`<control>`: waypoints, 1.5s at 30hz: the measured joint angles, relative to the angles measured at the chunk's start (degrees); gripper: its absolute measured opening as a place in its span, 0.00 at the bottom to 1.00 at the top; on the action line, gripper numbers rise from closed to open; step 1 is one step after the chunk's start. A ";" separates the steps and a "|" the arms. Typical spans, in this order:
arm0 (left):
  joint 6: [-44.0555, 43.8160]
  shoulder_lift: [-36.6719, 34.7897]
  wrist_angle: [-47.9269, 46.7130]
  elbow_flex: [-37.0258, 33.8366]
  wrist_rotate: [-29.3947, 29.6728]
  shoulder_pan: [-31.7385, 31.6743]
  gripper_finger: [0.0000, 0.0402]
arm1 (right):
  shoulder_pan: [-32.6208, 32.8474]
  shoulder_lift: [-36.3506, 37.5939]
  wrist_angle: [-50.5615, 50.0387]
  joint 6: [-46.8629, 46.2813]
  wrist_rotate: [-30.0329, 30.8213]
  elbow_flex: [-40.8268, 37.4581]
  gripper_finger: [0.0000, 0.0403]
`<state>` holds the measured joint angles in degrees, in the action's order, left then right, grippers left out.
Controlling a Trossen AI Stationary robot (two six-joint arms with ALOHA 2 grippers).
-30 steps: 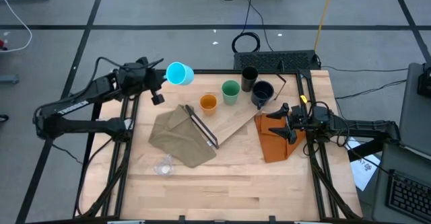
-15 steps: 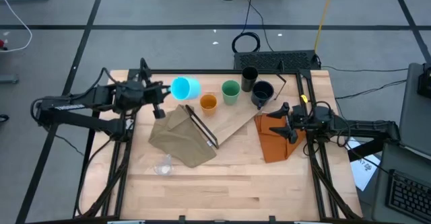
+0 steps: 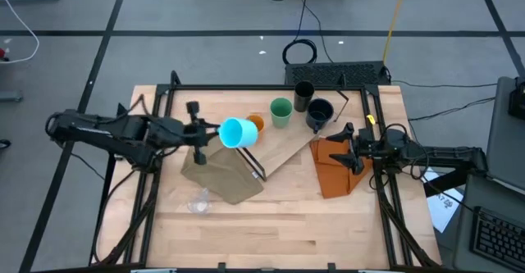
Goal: Stack small to large cups/mugs on shelf
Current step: Put the light blue mug on the shelf
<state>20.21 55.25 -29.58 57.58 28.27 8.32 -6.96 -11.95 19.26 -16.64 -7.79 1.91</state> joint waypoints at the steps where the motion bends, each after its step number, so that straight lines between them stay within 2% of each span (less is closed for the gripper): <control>1: -0.04 0.99 0.01 0.09 -0.56 0.13 0.12 | 0.00 -0.04 0.83 0.64 0.00 0.00 0.80; 5: -0.84 6.39 -2.54 4.76 -5.04 -0.03 0.12 | 0.00 -0.74 7.03 3.35 0.00 0.45 0.80; 12: 1.34 18.26 -12.56 20.73 -9.58 -0.05 0.12 | 0.69 -5.89 6.58 8.62 -0.04 6.32 0.80; 16: 2.28 24.10 -17.62 26.48 -10.98 -0.13 0.12 | 2.55 -12.14 -1.29 12.32 0.02 13.51 0.80; 22: 3.71 30.59 -22.47 31.20 -12.87 -1.14 0.12 | 3.76 -22.84 -15.29 16.09 0.49 27.46 0.80; 29: 4.37 37.17 -31.45 38.84 -13.22 -1.14 0.12 | 3.78 -30.23 -23.74 17.36 0.51 37.68 0.80; 33: 4.73 39.26 -32.75 41.41 -13.02 -1.16 0.12 | 4.54 -31.80 -25.60 17.36 0.28 39.89 0.80; 41: 6.74 39.29 -32.82 41.74 -11.74 -1.14 0.12 | 4.87 -31.80 -25.35 17.83 0.28 39.98 0.80; 45: 9.80 39.29 -29.66 41.75 -11.73 -1.34 0.12 | 4.87 -31.82 -24.38 17.93 0.28 39.98 0.80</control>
<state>30.01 94.54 -59.24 99.33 16.53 6.98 -2.09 -43.77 -5.12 1.30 -7.51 41.89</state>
